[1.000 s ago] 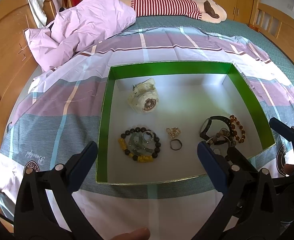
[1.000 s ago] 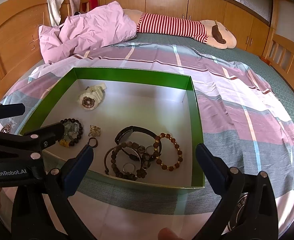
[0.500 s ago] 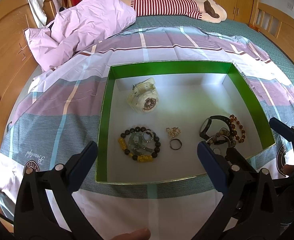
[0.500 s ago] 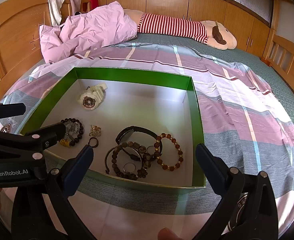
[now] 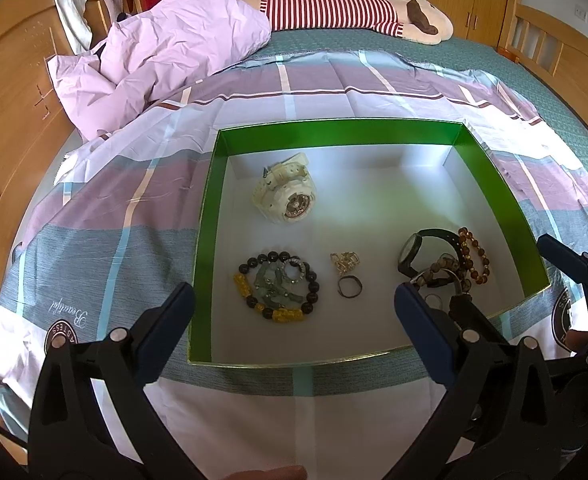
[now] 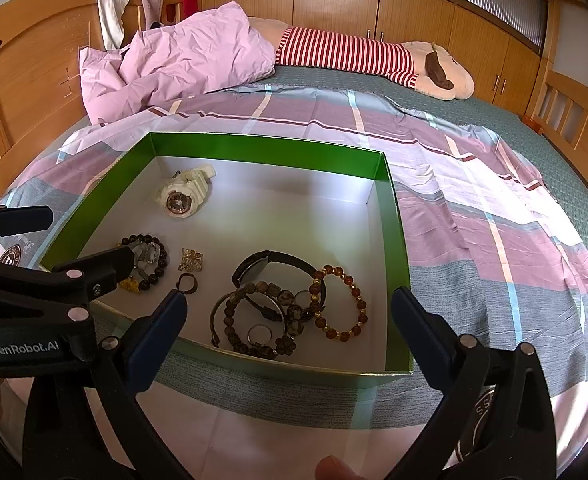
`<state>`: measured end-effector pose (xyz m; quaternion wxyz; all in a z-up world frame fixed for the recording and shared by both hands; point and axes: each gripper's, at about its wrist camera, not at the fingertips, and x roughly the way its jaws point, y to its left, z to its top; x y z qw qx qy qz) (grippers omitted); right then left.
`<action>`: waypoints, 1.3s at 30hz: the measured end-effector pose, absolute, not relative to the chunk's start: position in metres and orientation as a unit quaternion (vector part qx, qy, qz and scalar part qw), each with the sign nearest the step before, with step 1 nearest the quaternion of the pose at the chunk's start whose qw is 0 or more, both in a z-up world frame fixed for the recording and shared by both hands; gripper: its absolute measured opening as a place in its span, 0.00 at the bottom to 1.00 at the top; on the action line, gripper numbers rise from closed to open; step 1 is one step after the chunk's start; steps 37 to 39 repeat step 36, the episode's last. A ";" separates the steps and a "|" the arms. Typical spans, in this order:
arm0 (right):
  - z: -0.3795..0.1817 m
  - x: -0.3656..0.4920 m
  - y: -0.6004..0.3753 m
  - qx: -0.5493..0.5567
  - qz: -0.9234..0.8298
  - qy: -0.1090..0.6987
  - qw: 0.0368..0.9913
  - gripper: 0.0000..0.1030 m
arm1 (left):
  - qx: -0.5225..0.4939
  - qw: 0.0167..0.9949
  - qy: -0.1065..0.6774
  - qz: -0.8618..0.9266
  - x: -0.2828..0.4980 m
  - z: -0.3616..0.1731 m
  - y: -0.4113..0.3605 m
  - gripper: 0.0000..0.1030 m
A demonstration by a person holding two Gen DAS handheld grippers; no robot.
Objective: Organize jewelry
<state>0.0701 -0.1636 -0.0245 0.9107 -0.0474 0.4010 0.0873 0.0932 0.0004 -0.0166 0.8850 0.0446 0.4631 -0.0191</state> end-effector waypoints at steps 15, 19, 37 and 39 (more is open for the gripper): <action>-0.027 0.069 -0.161 -0.052 0.089 0.402 0.910 0.97 | 0.048 0.884 0.465 -0.022 0.093 -0.019 -0.002 0.96; -0.028 0.069 -0.161 -0.056 0.091 0.402 0.909 0.97 | 0.052 0.885 0.462 -0.024 0.092 -0.019 -0.005 0.96; -0.029 0.069 -0.160 -0.057 0.091 0.402 0.909 0.97 | 0.052 0.883 0.466 -0.024 0.093 -0.020 -0.005 0.96; -0.029 0.069 -0.160 -0.057 0.091 0.402 0.909 0.97 | 0.052 0.883 0.466 -0.024 0.093 -0.020 -0.005 0.96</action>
